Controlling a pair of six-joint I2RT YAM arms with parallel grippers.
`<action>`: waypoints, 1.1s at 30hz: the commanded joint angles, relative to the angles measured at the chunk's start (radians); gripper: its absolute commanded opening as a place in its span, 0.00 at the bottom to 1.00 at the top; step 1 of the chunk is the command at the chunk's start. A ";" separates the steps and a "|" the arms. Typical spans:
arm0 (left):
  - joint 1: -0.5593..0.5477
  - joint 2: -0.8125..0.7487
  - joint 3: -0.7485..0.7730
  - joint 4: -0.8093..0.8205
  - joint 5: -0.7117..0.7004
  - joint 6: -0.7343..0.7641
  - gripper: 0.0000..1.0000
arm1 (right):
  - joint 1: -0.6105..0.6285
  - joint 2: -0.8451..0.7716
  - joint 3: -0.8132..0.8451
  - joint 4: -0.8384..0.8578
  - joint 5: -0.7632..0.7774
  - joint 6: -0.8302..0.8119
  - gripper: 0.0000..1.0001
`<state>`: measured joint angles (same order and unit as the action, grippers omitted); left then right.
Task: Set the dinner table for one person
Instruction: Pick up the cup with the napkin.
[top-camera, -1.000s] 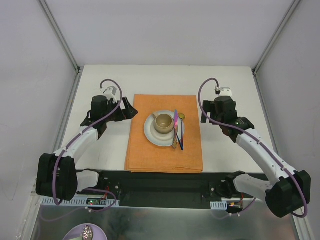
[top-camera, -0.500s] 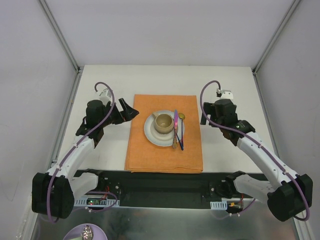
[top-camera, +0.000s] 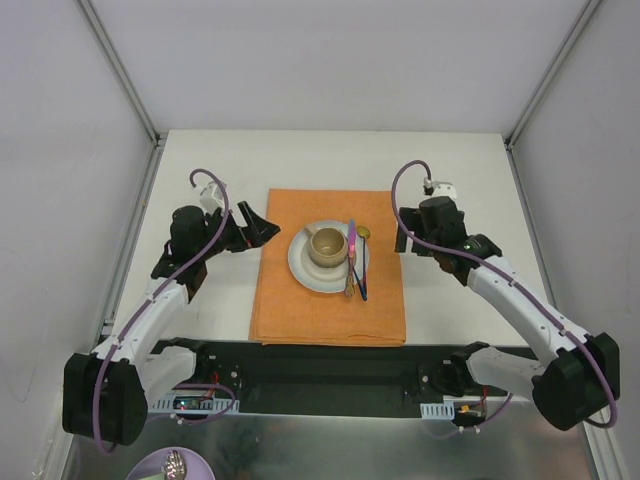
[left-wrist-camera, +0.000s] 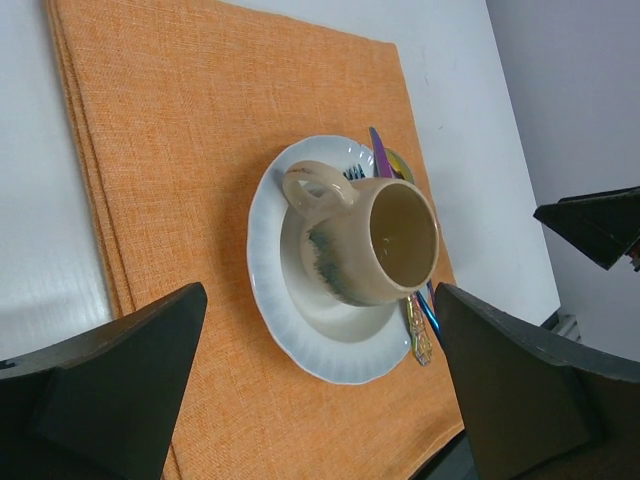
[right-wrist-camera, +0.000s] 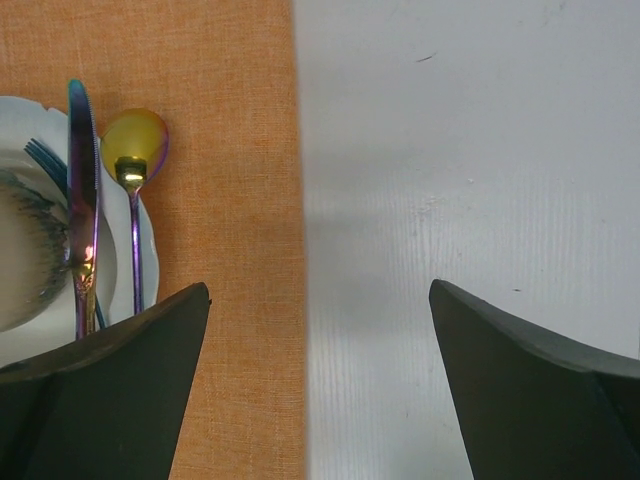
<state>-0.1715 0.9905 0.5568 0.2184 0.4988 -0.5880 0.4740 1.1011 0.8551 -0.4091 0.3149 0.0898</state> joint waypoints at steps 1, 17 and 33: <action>-0.011 -0.038 0.008 -0.071 -0.098 0.010 0.99 | 0.055 0.078 0.114 -0.036 0.010 0.002 0.96; -0.011 -0.026 -0.032 -0.166 -0.180 0.059 0.99 | 0.281 0.486 0.482 -0.073 0.000 -0.084 0.96; -0.011 -0.035 -0.041 -0.180 -0.212 0.065 0.99 | 0.339 0.615 0.484 -0.040 -0.027 -0.070 0.84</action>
<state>-0.1715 0.9730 0.5240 0.0391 0.3042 -0.5392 0.8104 1.6901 1.3033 -0.4603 0.3012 0.0154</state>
